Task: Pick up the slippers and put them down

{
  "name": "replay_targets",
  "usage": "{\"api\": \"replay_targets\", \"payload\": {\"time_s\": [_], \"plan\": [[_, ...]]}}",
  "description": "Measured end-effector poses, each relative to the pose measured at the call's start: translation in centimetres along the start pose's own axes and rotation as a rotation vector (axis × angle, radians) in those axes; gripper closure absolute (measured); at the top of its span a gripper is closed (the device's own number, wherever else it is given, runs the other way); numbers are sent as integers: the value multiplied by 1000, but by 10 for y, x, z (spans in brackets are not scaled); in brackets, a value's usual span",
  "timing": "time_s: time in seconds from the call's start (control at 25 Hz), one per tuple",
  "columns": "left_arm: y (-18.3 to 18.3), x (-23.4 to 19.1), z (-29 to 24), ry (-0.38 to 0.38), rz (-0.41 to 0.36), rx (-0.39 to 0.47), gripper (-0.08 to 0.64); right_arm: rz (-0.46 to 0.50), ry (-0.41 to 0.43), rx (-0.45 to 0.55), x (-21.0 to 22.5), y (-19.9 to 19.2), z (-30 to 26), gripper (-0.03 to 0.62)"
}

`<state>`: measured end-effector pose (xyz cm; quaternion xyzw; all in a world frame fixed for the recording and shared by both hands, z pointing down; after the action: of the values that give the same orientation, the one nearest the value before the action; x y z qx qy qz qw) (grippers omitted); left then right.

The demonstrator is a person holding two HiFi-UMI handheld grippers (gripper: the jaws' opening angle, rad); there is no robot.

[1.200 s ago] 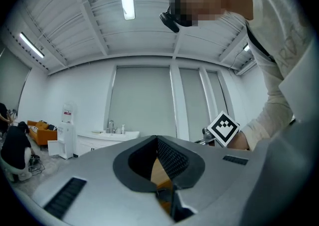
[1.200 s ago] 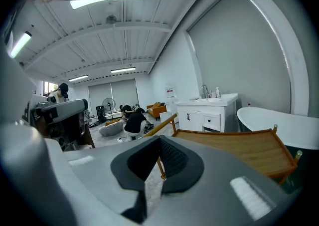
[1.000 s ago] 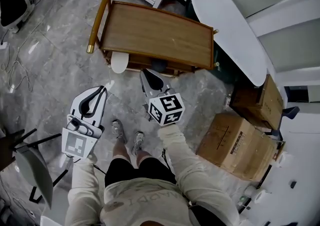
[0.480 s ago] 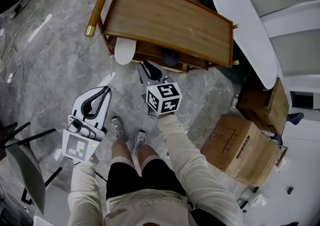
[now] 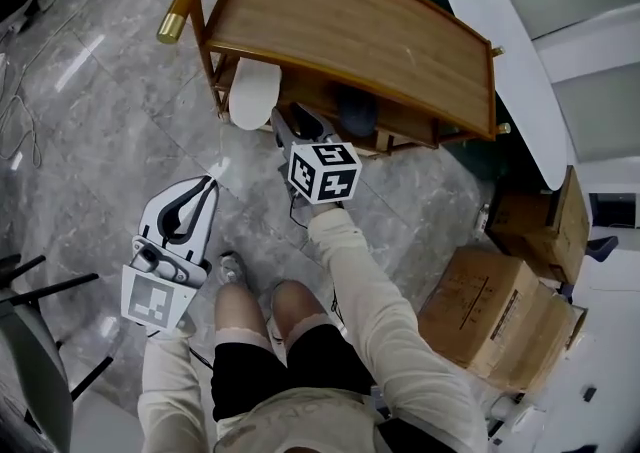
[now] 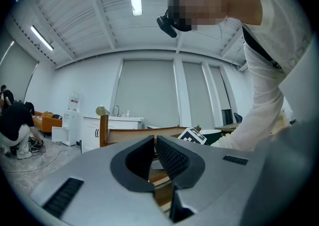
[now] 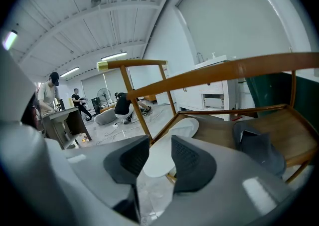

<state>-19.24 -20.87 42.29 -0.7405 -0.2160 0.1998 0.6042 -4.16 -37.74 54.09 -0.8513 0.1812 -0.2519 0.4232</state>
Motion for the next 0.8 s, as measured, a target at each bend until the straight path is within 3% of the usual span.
{"api": "replay_targets", "payload": {"time_s": [0.36, 0.56, 0.8], "plan": [[-79, -10, -15, 20, -50, 23, 555, -19, -28, 30, 30, -42, -61, 402], [-124, -14, -24, 45, -90, 70, 555, 30, -36, 83, 41, -55, -79, 383], [-175, -17, -33, 73, -123, 123, 555, -25, 59, 116, 41, -63, -88, 328]]}}
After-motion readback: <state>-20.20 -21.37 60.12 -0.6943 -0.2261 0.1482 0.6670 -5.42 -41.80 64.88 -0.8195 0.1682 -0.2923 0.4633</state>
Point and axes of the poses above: the fingertips, and each gripper's own axes: z backward along the fingers, x to its right, y out of its top, the point moved 5 cm from there along z, backward along the fingers, and after that the axes turned 9 degrees about -x, right-handed, at the moved point
